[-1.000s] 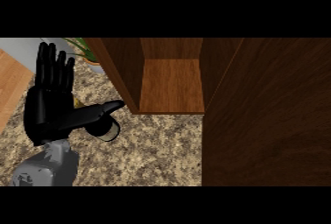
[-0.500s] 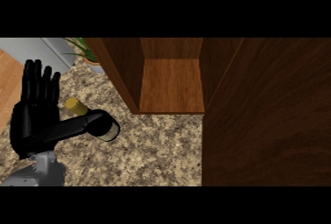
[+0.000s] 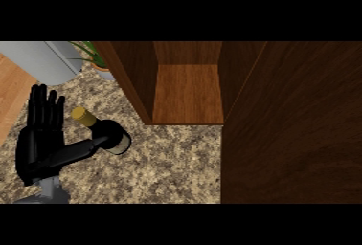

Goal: Pick up the wine, place it into the cabinet and close the cabinet

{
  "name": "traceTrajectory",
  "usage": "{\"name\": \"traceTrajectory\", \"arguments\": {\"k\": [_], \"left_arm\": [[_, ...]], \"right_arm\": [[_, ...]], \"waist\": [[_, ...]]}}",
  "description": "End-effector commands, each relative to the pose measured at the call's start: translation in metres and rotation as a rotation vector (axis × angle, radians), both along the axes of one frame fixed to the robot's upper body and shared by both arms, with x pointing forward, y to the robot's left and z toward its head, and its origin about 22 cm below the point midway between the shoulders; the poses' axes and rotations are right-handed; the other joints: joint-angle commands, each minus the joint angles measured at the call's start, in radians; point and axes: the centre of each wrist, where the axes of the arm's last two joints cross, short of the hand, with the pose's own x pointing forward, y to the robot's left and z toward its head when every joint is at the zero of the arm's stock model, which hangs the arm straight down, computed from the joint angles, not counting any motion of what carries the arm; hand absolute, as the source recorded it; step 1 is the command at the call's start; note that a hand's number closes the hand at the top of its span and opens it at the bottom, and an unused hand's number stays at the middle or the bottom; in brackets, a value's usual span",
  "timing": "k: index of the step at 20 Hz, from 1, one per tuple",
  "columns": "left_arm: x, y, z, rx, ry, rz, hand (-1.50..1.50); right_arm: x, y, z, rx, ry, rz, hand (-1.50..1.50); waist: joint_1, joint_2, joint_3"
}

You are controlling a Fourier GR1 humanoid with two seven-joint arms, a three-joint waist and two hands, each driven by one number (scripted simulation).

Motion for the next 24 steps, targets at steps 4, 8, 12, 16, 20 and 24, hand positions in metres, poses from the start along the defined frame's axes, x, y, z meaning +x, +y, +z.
{"name": "traceTrajectory", "arguments": {"k": [4,8,12,16,20,24], "left_arm": [[-0.018,0.037,-0.016,-0.014,0.026,0.009,-1.5],[-0.025,0.03,-0.055,-0.003,0.058,0.015,-1.5],[-0.018,0.036,-0.067,0.015,0.076,0.031,-1.5],[-0.016,0.024,-0.095,-0.001,0.072,0.007,-1.5],[-0.011,0.053,-0.111,-0.004,0.088,0.005,-1.5],[-0.014,0.052,-0.124,-0.03,0.11,-0.018,-1.5]], "right_arm": [[-0.008,-0.005,-0.002,-0.011,-0.011,0.009,-1.5],[-0.01,0.004,-0.005,-0.01,-0.007,0.014,-1.5],[-0.015,-0.001,-0.01,-0.015,0.018,0.017,-1.5],[-0.018,-0.002,-0.009,-0.022,-0.004,0.027,-1.5],[-0.006,0.012,0.001,0.0,-0.008,0.007,-1.5],[-0.007,0.021,0.003,0.002,-0.007,0.01,-1.5]], "waist": [[0.0,0.0,0.0],[0.0,0.0,0.0],[-0.002,0.0,0.0],[-0.004,0.0,0.0],[-0.002,0.001,0.0],[-0.001,0.0,0.0]]}}
